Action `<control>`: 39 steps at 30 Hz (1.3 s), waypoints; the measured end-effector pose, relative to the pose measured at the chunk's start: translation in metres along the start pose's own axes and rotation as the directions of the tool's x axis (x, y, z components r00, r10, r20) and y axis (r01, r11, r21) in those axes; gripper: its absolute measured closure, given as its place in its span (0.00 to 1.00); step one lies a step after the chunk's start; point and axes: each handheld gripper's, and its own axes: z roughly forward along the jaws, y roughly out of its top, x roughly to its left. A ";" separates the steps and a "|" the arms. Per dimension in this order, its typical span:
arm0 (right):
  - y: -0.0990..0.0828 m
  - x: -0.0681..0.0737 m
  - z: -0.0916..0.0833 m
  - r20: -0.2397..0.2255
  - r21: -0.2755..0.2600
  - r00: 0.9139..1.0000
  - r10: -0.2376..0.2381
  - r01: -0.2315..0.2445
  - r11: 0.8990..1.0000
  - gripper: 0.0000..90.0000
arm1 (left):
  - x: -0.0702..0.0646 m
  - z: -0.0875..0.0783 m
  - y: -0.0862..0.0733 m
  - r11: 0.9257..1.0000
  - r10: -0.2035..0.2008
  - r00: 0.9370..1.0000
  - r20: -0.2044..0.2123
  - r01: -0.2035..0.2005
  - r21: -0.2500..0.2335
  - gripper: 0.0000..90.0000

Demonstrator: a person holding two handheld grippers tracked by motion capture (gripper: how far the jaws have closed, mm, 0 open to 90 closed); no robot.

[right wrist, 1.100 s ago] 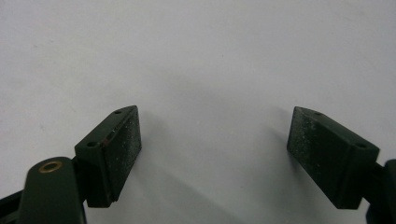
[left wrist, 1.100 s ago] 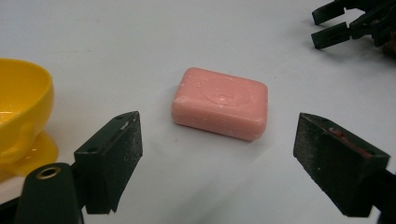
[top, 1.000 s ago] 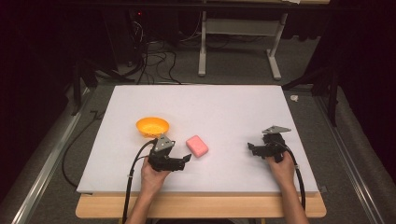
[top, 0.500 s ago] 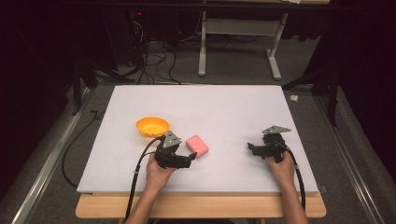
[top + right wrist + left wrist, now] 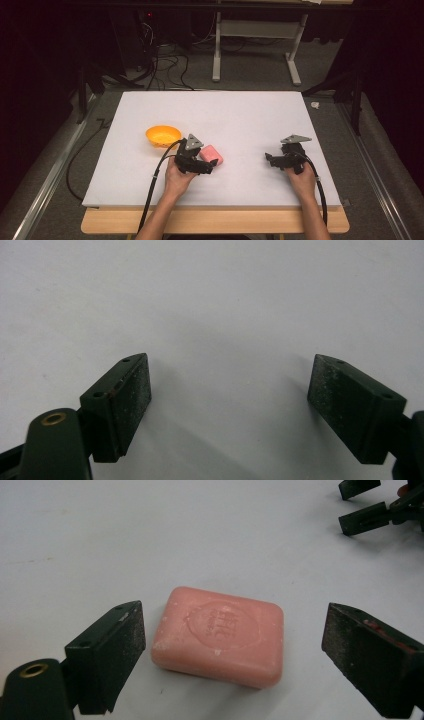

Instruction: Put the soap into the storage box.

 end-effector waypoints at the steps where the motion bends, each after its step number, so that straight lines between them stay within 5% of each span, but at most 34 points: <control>1: 0.000 0.000 0.000 0.000 -0.001 1.000 -0.002 0.002 1.000 0.20 | 0.000 0.001 0.000 1.000 -0.002 1.000 -0.003 0.002 0.001 0.12; 15: 0.000 0.000 0.000 -0.002 -0.001 1.000 0.001 -0.001 1.000 0.21 | 0.010 0.024 -0.005 0.998 -0.023 1.000 -0.007 0.024 0.062 0.06; 25: 0.000 0.000 0.000 -0.002 0.000 1.000 0.001 -0.001 1.000 0.21 | 0.006 0.033 -0.007 0.997 0.002 1.000 0.020 -0.003 0.077 0.02; 39: 0.000 0.000 0.000 -0.002 0.000 1.000 0.001 -0.001 1.000 0.21 | 0.003 0.046 -0.011 0.990 0.045 0.999 -0.006 -0.043 0.134 0.03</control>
